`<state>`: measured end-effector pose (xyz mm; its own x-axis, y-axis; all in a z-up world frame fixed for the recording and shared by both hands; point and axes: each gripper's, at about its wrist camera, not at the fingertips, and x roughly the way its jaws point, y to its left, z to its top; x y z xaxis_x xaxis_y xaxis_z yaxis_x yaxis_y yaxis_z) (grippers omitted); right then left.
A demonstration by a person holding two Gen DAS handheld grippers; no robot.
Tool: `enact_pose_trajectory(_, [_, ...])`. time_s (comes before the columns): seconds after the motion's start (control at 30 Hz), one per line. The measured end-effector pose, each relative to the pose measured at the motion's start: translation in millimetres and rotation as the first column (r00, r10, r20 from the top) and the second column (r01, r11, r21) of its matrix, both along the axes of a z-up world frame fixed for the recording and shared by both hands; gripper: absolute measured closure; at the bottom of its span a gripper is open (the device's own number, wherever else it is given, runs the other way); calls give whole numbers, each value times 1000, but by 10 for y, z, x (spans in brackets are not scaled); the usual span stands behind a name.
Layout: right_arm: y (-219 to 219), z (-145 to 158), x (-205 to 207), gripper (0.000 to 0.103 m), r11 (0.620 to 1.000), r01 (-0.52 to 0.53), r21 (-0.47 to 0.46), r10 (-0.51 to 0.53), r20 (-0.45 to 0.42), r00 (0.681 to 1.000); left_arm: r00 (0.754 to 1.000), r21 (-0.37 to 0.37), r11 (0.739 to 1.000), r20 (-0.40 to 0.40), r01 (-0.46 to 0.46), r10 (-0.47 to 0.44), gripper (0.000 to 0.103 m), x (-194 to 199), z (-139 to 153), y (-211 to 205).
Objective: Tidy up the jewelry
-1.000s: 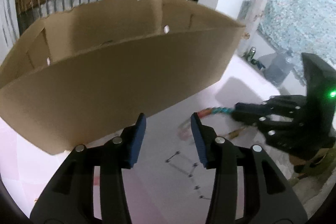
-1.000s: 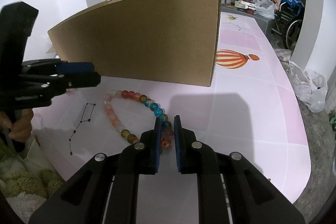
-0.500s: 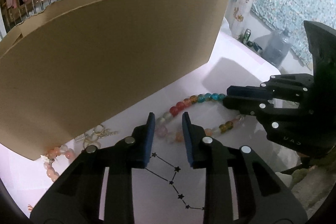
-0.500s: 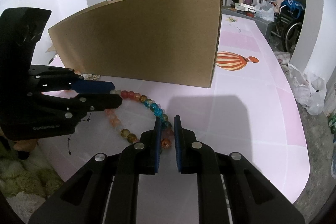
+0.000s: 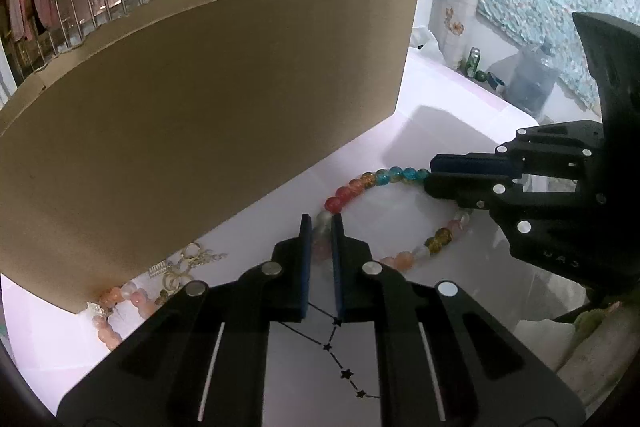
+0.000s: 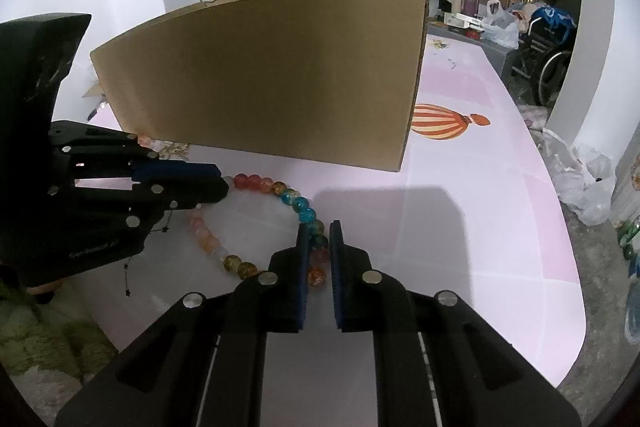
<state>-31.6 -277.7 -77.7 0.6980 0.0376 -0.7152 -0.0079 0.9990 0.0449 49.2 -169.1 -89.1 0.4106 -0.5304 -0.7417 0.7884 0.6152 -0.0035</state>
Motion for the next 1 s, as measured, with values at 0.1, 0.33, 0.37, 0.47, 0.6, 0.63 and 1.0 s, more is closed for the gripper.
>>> enact_pose_trajectory(0.1, [-15, 5, -14, 93, 1000, 9, 2, -9, 4, 1000, 1000, -8, 1000, 7, 0, 0, 95, -13, 35, 17])
enact_pose_trajectory(0.33, [7, 89, -93, 93, 1000, 16, -17, -15, 34, 999, 999, -31, 999, 35, 9, -8, 95, -123, 158, 41])
enact_pose_trajectory(0.37, [14, 107, -107, 93, 1000, 16, -20, -15, 39, 999, 999, -35, 999, 40, 9, -7, 95, -136, 181, 50])
enact_pose_trajectory(0.47, [14, 149, -126, 93, 999, 21, -25, -20, 53, 998, 998, -48, 999, 58, 9, -7, 95, -183, 251, 80])
enact_pose_trajectory(0.6, [42, 228, -177, 93, 999, 26, -38, -22, 80, 997, 997, -67, 998, 81, 10, -5, 95, -259, 354, 126])
enact_pose_trajectory(0.63, [52, 253, -192, 93, 999, 28, -42, -24, 89, 996, 996, -73, 997, 87, 10, -4, 95, -278, 383, 139])
enact_pose_trajectory(1.0, [185, 641, -313, 93, 996, 37, -81, -20, 201, 979, 986, -159, 987, 165, 10, 17, 95, -498, 792, 353])
